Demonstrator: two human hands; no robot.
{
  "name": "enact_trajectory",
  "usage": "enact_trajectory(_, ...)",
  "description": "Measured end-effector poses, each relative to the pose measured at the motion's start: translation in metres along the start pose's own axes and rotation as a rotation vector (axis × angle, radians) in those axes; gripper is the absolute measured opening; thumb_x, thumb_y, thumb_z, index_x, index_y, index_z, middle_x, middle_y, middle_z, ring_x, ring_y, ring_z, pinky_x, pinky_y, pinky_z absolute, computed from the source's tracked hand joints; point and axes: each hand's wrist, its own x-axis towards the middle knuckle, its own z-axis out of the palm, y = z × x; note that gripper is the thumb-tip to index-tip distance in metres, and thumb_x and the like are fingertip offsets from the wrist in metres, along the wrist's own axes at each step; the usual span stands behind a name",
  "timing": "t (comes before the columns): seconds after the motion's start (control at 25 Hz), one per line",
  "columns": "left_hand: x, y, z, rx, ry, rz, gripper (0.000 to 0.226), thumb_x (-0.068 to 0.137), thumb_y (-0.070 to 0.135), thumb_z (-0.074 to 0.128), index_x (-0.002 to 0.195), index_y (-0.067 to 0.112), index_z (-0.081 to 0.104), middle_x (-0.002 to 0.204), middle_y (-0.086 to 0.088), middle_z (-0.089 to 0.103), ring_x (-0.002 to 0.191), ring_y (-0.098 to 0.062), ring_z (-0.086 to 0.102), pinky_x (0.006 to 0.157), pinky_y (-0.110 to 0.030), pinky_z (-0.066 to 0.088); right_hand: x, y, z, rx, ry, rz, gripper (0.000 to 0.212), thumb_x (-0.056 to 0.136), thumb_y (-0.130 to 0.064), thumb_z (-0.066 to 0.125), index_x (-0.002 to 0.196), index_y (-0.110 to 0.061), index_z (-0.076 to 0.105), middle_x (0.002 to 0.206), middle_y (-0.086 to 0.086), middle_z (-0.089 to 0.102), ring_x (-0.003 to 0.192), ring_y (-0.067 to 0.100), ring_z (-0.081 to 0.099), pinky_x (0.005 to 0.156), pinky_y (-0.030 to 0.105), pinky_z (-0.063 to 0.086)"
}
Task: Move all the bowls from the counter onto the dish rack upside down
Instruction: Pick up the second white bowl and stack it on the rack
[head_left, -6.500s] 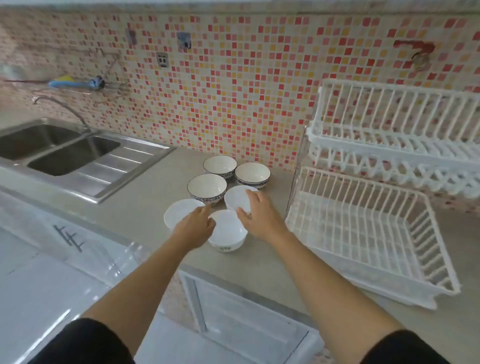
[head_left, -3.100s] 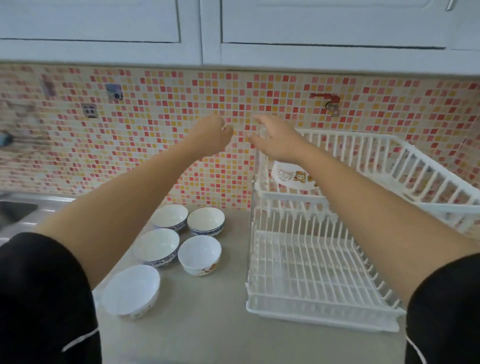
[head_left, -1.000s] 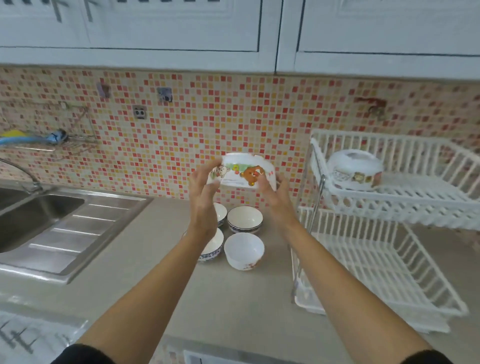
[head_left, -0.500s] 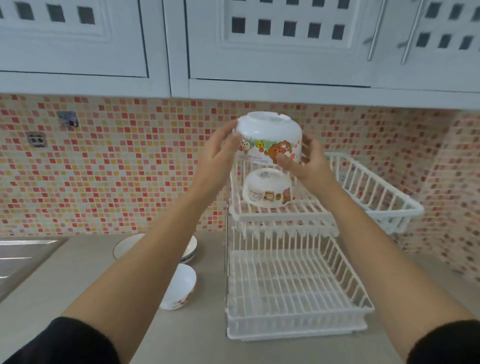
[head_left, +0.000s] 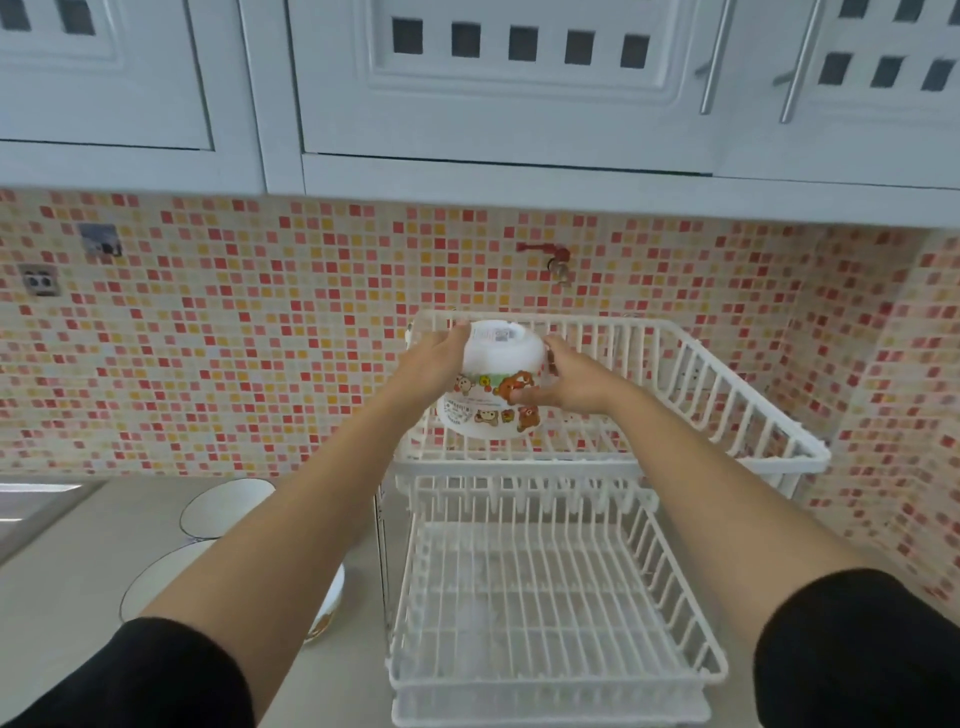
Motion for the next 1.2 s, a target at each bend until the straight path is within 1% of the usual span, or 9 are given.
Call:
enact_trajectory(0.36, 0.004, -0.007, 0.008, 0.263, -0.087, -0.072, 0.065, 0.098, 0.051, 0.023, 0.146, 0.009, 0.035, 0.15, -0.013, 0.039, 0.136, -0.031, 0.038, 0.11, -0.044, 0.032, 0.011, 0.007, 0.007, -0.037, -0.143, 0.058, 0.085, 0.079, -0.031, 0.074, 0.147, -0.02, 0.023, 0.144, 0.003, 0.044, 0.132, 0.026, 0.042, 0.105, 0.037, 0.038)
enact_trajectory(0.56, -0.014, 0.003, -0.006, 0.308, 0.007, 0.07, 0.059, 0.101, 0.042, 0.028, 0.147, 0.006, 0.031, 0.15, -0.016, 0.039, 0.136, -0.03, 0.04, 0.101, -0.035, 0.035, 0.002, -0.015, 0.008, -0.133, -0.048, 0.063, 0.085, 0.077, -0.04, 0.074, 0.142, -0.011, 0.028, 0.133, 0.008, 0.05, 0.109, 0.026, 0.056, 0.085, 0.037, 0.05)
enact_trajectory(0.6, -0.019, 0.005, -0.014, 0.282, 0.043, 0.095, 0.057, 0.101, 0.039, 0.028, 0.148, 0.006, 0.031, 0.151, -0.015, 0.038, 0.137, -0.03, 0.039, 0.105, -0.036, 0.034, -0.001, -0.023, 0.01, -0.167, 0.001, 0.036, 0.085, 0.08, -0.043, 0.069, 0.144, -0.01, 0.025, 0.136, 0.01, 0.047, 0.113, 0.029, 0.055, 0.086, 0.039, 0.05)
enact_trajectory(0.68, -0.027, 0.007, -0.033, 0.233, 0.117, 0.106, 0.054, 0.102, 0.035, 0.029, 0.148, 0.007, 0.031, 0.152, -0.015, 0.037, 0.139, -0.029, 0.037, 0.11, -0.039, 0.032, -0.007, -0.043, 0.015, -0.205, 0.097, -0.025, 0.079, 0.09, -0.046, 0.055, 0.149, -0.01, 0.019, 0.152, 0.011, 0.031, 0.135, 0.032, 0.039, 0.103, 0.043, 0.039)
enact_trajectory(0.8, -0.046, -0.004, -0.074, 0.205, 0.187, 0.082, 0.053, 0.101, 0.032, 0.031, 0.148, 0.007, 0.031, 0.152, -0.014, 0.038, 0.139, -0.028, 0.038, 0.11, -0.037, 0.032, -0.017, -0.09, 0.041, -0.151, 0.192, -0.09, 0.071, 0.097, -0.045, 0.041, 0.152, -0.014, 0.011, 0.161, 0.004, 0.012, 0.148, 0.022, 0.015, 0.118, 0.039, 0.018)
enact_trajectory(0.88, -0.062, -0.02, -0.103, 0.214, 0.22, 0.068, 0.054, 0.101, 0.031, 0.03, 0.15, 0.008, 0.028, 0.153, -0.011, 0.037, 0.133, -0.025, 0.043, 0.106, -0.035, 0.035, -0.021, -0.127, 0.066, -0.089, 0.213, -0.153, 0.067, 0.098, -0.043, 0.04, 0.152, -0.016, 0.013, 0.161, 0.002, 0.012, 0.148, 0.021, 0.013, 0.119, 0.038, 0.016)
enact_trajectory(0.96, -0.079, -0.042, -0.13, 0.23, 0.252, 0.025, 0.054, 0.101, 0.031, 0.03, 0.15, 0.008, 0.027, 0.15, -0.01, 0.04, 0.115, -0.019, 0.051, 0.092, -0.031, 0.041, -0.023, -0.159, 0.097, -0.069, 0.195, -0.204, 0.065, 0.099, -0.039, 0.04, 0.153, -0.016, 0.013, 0.161, 0.003, 0.012, 0.149, 0.021, 0.013, 0.12, 0.038, 0.016)
enact_trajectory(1.12, -0.104, -0.099, -0.167, 0.281, 0.281, -0.089, 0.055, 0.1, 0.032, 0.034, 0.148, 0.005, 0.031, 0.15, -0.014, 0.041, 0.132, -0.03, 0.046, 0.109, -0.04, 0.038, -0.023, -0.196, 0.161, -0.079, 0.12, -0.24, 0.064, 0.099, -0.035, 0.041, 0.152, -0.013, 0.011, 0.161, 0.005, 0.011, 0.148, 0.022, 0.013, 0.119, 0.038, 0.017)
enact_trajectory(1.2, -0.116, -0.132, -0.175, 0.308, 0.246, -0.167, 0.055, 0.099, 0.03, 0.037, 0.147, 0.004, 0.032, 0.147, -0.016, 0.044, 0.131, -0.031, 0.047, 0.107, -0.039, 0.038, -0.021, -0.198, 0.195, -0.096, 0.068, -0.218, 0.064, 0.099, -0.032, 0.041, 0.152, -0.011, 0.011, 0.161, 0.007, 0.012, 0.148, 0.023, 0.013, 0.118, 0.037, 0.015)
